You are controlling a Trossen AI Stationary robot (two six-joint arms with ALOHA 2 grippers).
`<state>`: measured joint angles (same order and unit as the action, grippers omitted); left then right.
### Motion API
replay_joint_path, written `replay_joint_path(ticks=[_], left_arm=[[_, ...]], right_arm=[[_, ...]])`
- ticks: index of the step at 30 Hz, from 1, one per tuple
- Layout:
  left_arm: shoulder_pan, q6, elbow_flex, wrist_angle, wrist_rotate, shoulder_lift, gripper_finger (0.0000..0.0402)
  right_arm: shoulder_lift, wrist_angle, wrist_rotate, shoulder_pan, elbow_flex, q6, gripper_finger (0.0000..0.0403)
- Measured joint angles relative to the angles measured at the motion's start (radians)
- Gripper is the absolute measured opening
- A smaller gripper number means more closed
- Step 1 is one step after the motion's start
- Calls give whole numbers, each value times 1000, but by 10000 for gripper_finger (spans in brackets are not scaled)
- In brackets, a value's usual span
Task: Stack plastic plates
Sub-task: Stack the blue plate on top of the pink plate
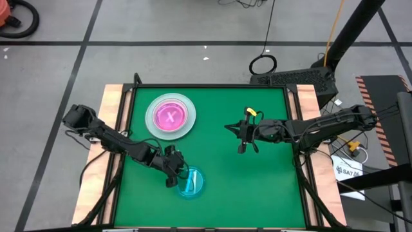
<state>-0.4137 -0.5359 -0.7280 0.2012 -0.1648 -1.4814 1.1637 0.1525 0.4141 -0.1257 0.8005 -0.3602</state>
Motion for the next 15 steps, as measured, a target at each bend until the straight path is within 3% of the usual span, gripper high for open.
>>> replay_joint_path(ticks=[6, 11, 15], left_arm=[[-1, -54, 0, -28, 59, -36, 142], [0, -27, 0, -26, -26, -38, 224], [0, 18, 0, -34, -52, -38, 252]], right_arm=[[0, -6, 0, 0, 0, 2, 0], [0, -7, 0, 0, 0, 3, 0], [0, -7, 0, 0, 0, 3, 0]])
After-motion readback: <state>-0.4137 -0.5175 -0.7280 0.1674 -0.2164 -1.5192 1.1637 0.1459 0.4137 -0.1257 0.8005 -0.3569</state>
